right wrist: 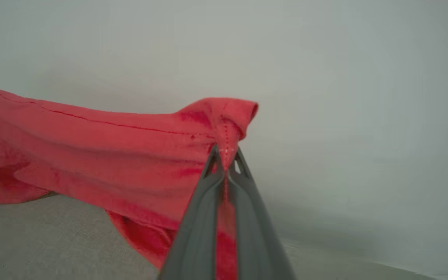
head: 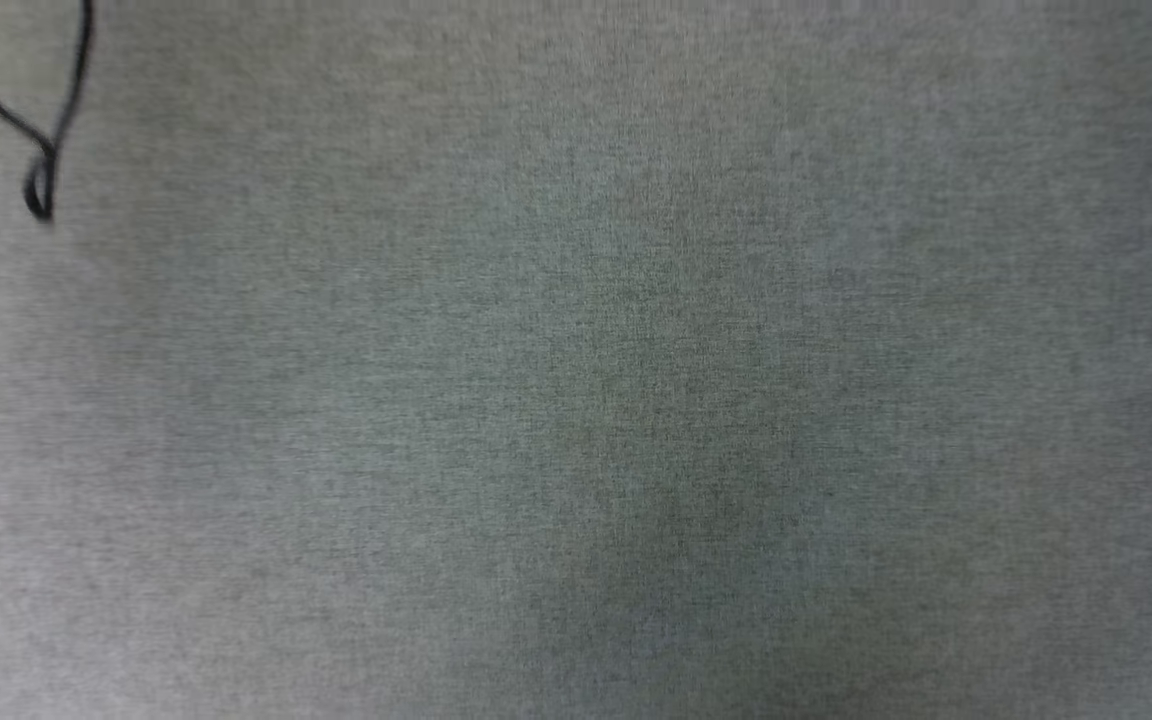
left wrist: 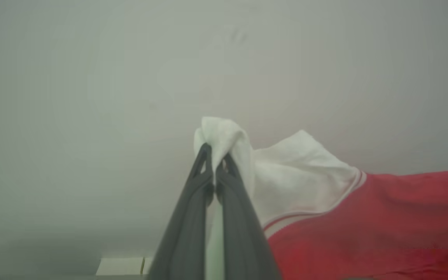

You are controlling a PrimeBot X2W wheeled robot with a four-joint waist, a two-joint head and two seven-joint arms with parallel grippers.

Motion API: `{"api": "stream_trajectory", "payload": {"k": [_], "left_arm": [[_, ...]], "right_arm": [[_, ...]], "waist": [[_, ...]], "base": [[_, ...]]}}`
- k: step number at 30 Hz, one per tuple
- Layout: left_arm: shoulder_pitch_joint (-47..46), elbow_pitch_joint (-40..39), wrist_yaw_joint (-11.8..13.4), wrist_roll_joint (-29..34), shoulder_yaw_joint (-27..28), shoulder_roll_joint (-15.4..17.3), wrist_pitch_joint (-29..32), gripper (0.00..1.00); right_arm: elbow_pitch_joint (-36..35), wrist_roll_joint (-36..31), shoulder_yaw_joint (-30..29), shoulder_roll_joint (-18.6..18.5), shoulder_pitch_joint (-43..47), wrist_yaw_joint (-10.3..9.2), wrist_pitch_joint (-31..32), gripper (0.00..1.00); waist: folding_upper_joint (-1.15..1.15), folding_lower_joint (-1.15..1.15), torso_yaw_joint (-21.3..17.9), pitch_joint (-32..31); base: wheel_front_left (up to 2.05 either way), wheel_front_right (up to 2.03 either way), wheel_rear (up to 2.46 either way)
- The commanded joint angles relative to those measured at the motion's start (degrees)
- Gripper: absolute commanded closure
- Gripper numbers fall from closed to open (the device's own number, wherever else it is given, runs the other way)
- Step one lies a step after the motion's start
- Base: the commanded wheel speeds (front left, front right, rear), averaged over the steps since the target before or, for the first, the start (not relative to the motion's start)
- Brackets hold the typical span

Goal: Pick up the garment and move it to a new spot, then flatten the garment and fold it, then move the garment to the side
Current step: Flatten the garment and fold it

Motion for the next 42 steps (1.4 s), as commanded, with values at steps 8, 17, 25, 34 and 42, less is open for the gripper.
{"api": "stream_trajectory", "payload": {"k": [8,17,25,34,42], "left_arm": [[19.28,0.34,-2.23,-3.37,-0.60,-0.06,-1.43,1.00],[45.30,-5.21,-1.31,-8.65,1.52,1.06,-2.16,1.00],[69.00,-17.91,5.73,-12.85,4.45,3.73,-0.60,1.00],[91.35,-38.42,16.21,-16.17,6.74,5.22,3.89,1.00],[98.53,-51.52,21.19,-16.69,6.89,7.12,7.96,1.00]], "right_arm": [[1.61,7.16,5.88,-1.29,16.40,-0.08,-1.39,1.00],[-4.27,15.66,9.71,-5.77,39.04,-0.09,-1.54,1.00],[-12.70,20.57,8.41,-8.91,59.50,-0.12,-0.51,1.00],[-23.69,19.25,0.37,-7.63,80.48,-0.18,3.76,1.00],[-33.68,15.92,-6.15,-2.72,91.08,-0.13,11.79,1.00]], "waist": [[0.00,-0.01,0.26,-12.19],[0.00,-0.01,0.82,-25.26],[0.00,-0.01,0.59,-33.67],[0.00,-0.01,1.68,-38.81],[0.00,-0.01,2.24,-38.46]], "base": [[0.00,0.00,0.00],[0.00,0.00,0.00],[0.00,0.00,0.00],[0.00,0.00,0.00],[0.00,0.00,0.00]]}}
